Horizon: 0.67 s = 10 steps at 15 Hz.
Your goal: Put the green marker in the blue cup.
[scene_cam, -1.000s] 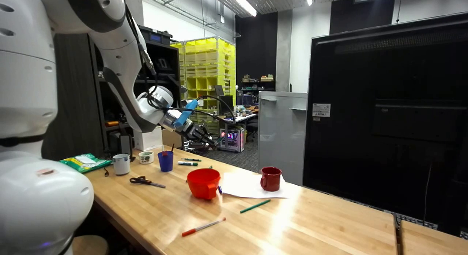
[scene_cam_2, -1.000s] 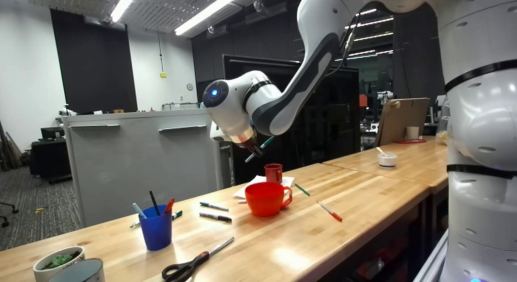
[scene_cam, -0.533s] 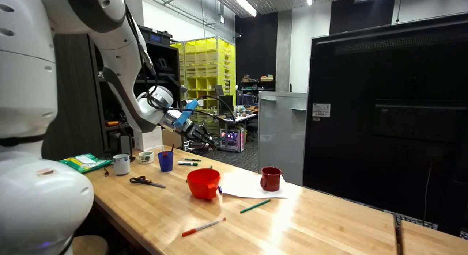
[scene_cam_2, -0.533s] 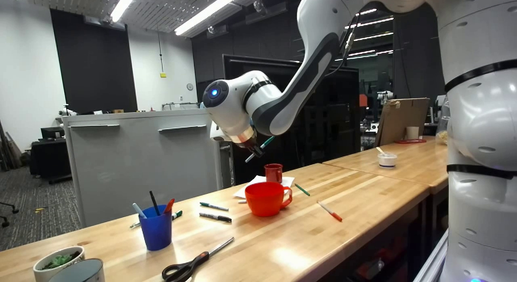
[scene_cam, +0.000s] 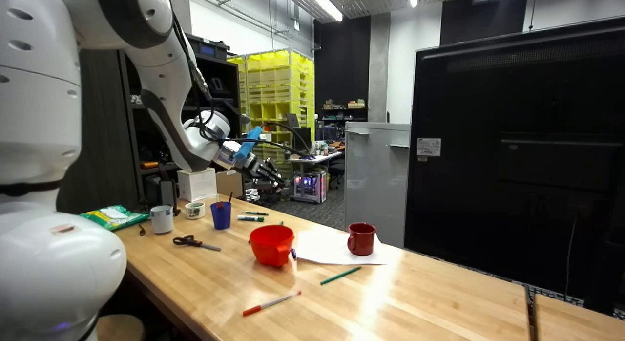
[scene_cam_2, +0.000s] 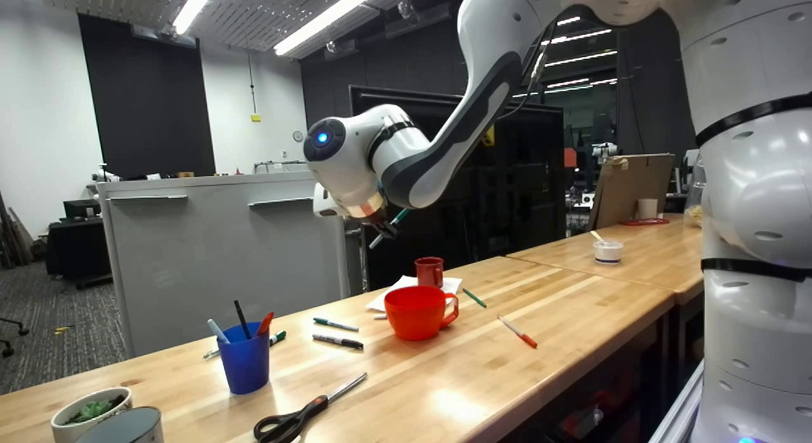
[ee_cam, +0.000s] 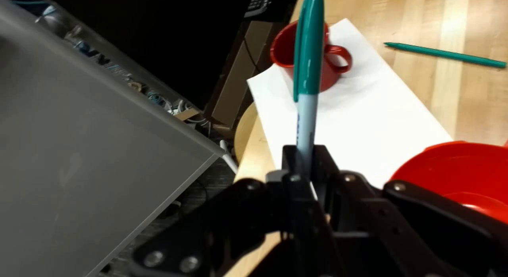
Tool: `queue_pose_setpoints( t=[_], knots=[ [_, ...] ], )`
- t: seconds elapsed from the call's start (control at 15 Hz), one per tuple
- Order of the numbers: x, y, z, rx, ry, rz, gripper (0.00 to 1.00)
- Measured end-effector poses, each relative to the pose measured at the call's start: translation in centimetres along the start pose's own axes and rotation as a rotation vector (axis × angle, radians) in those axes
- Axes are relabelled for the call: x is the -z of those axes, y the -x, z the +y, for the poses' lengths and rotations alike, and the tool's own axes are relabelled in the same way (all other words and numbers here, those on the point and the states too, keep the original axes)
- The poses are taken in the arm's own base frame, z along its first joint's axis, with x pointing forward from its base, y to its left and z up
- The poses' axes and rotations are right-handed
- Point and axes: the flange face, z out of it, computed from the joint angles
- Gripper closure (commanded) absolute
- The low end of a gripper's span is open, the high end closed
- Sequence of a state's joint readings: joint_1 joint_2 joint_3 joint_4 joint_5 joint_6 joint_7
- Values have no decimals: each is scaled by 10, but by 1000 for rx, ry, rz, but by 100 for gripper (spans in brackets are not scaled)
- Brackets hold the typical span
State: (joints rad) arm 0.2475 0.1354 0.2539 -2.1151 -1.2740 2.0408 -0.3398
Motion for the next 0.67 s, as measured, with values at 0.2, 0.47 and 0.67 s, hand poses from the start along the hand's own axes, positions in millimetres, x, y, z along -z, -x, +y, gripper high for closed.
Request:
queue_pose_setpoints(
  t=[0.2, 0.47, 0.67],
  knots=[
    [39, -18, 44, 124, 112, 33, 97],
    [86, -64, 79, 298, 213, 87, 97],
    [106, -106, 77, 378, 219, 105, 97]
  ],
)
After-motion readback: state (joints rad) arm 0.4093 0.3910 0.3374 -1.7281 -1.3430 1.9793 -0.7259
